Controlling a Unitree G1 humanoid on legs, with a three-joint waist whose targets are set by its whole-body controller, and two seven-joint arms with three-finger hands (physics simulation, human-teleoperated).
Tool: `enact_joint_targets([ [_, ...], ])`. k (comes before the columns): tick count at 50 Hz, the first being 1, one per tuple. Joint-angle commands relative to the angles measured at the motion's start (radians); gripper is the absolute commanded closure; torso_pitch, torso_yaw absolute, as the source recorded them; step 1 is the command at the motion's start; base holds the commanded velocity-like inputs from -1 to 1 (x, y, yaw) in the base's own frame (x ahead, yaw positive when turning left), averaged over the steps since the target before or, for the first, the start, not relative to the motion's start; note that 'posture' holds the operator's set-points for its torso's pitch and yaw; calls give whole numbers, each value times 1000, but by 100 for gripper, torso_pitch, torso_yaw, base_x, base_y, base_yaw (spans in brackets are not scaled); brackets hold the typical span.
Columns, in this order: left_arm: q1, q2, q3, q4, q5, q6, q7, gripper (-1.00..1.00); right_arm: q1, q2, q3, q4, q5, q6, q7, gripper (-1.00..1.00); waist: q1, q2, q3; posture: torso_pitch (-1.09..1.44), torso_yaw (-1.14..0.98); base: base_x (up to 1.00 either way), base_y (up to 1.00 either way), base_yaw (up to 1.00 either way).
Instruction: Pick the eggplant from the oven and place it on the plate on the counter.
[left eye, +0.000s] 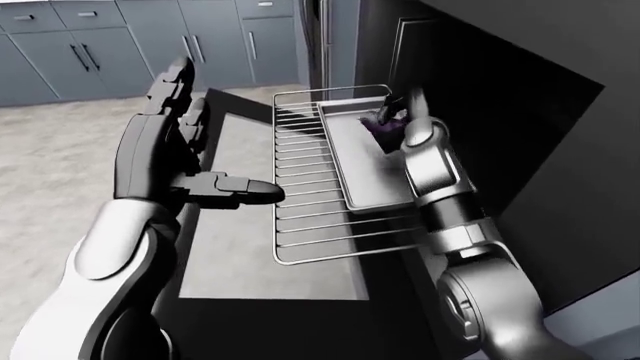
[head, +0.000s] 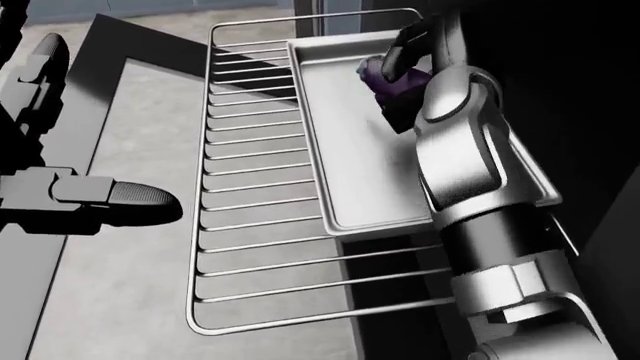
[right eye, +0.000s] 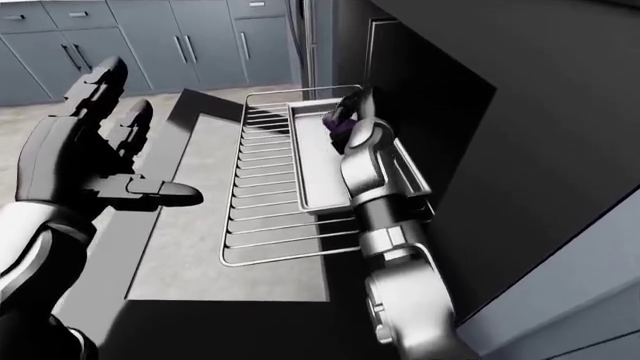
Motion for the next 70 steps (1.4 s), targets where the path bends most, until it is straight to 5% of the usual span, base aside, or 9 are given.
enact_joint_targets([
  [1,-28,10,7,-22,-3,-22,5,-100,-48,-7,2,-85,-28,7,18,100,0,0,-30,0,0,0,0,0],
  [23,-43,52,105,-68,-210,1,96,-100,-24,50,47,-460,-175,200,225,100,-3,-10,-57,0,0,-9,6,0],
  [32,-74,84,146,-79,-336,41,175,-100,-35,61,39,-490,-202,209,257,100,3,84,-53,0,0,-33,22,0],
  [53,-54,190,144,-49,-543,-30,334,-100,-54,67,30,-551,-191,257,291,100,-41,-75,-62,0,0,-67,36,0],
  [57,-62,211,163,-52,-606,-27,375,-100,-61,69,24,-576,-170,255,279,100,-9,-42,-37,0,0,-61,73,25],
  [62,-53,242,147,-38,-639,-62,405,-100,-63,67,29,-601,-147,265,279,99,-8,180,-17,0,0,-28,0,100],
  [66,-41,257,130,-21,-633,-89,399,-100,-69,67,37,-618,-143,278,283,99,-15,67,-6,0,0,-12,25,75],
  [69,-46,261,122,-14,-633,-96,402,-100,-77,60,29,-623,-131,269,284,99,-68,-125,27,0,0,0,100,0],
  [70,-52,261,113,-7,-627,-98,400,-100,-73,59,26,-618,-126,261,279,99,-58,-95,74,0,0,0,100,0],
])
